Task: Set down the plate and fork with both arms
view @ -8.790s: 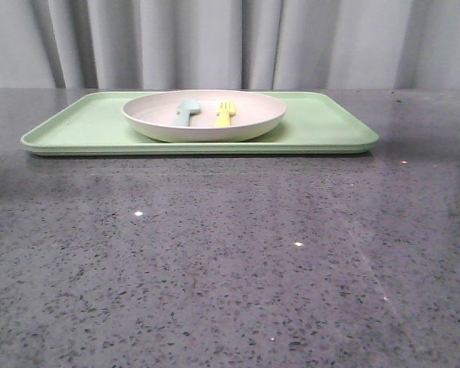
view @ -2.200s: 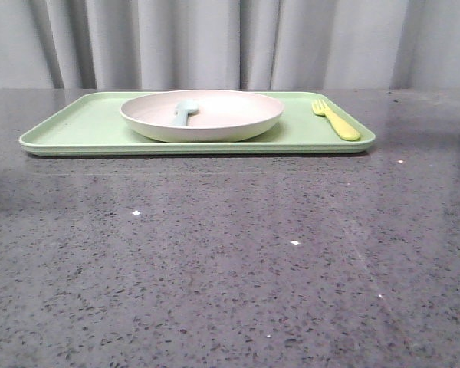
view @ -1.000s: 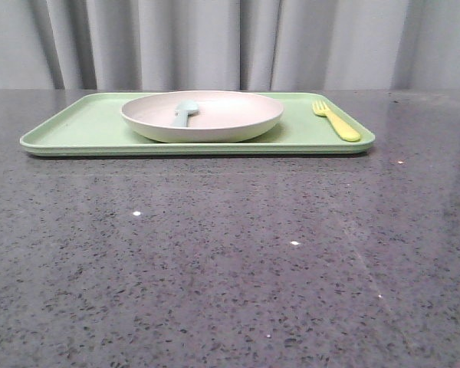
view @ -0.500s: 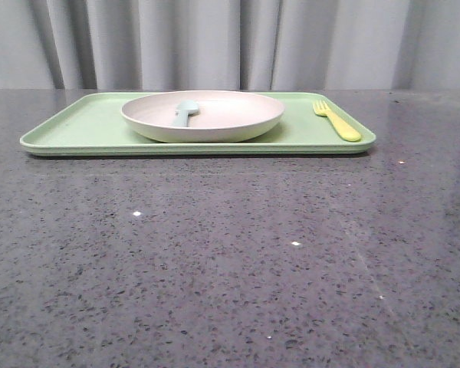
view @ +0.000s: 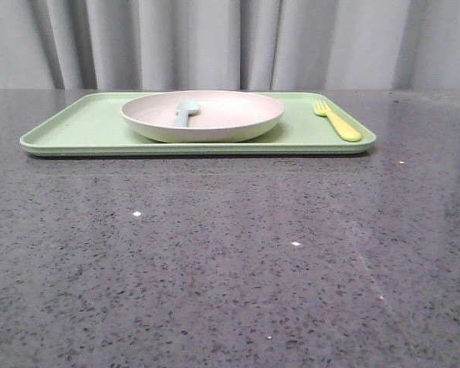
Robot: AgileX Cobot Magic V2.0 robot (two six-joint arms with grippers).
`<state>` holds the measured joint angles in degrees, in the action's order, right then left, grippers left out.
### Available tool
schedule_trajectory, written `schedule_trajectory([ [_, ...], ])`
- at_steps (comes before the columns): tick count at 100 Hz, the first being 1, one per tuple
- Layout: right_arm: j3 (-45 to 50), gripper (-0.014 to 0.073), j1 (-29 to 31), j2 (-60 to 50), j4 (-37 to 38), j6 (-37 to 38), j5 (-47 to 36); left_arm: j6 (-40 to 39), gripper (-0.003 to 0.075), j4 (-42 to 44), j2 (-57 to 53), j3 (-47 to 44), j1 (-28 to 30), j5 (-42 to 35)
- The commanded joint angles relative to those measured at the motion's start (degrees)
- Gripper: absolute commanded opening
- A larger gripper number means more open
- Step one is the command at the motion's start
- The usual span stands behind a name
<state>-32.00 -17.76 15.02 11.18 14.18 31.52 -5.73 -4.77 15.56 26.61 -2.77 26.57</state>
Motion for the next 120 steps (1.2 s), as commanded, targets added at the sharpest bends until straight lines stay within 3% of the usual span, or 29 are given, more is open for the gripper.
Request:
schedule_trajectory([
  [1,-1.40,-0.0067,0.35,0.38,1.35,-0.13,-4.73,-0.12,-0.0020,-0.11,0.41,1.44,0.21,-4.57],
  [32,-1.40,-0.0067,0.35,0.38,1.35,-0.13,-4.79,-0.12,-0.0020,-0.11,-1.14,-4.36,0.21,-7.96],
  [64,-1.40,-0.0067,0.35,0.38,1.35,-0.13,-4.79,-0.12,-0.0020,2.97,-10.68,-18.56,1.28,-23.12],
  [86,-1.40,-0.0067,0.35,0.38,1.35,-0.13,-4.73,-0.12,-0.0020,2.97,-17.32,-24.86,3.70,-24.45],
  [120,-1.40,-0.0067,0.35,0.38,1.35,-0.13,-4.69,-0.12,-0.0020,1.66,-17.58,-27.37,4.71,-26.57],
])
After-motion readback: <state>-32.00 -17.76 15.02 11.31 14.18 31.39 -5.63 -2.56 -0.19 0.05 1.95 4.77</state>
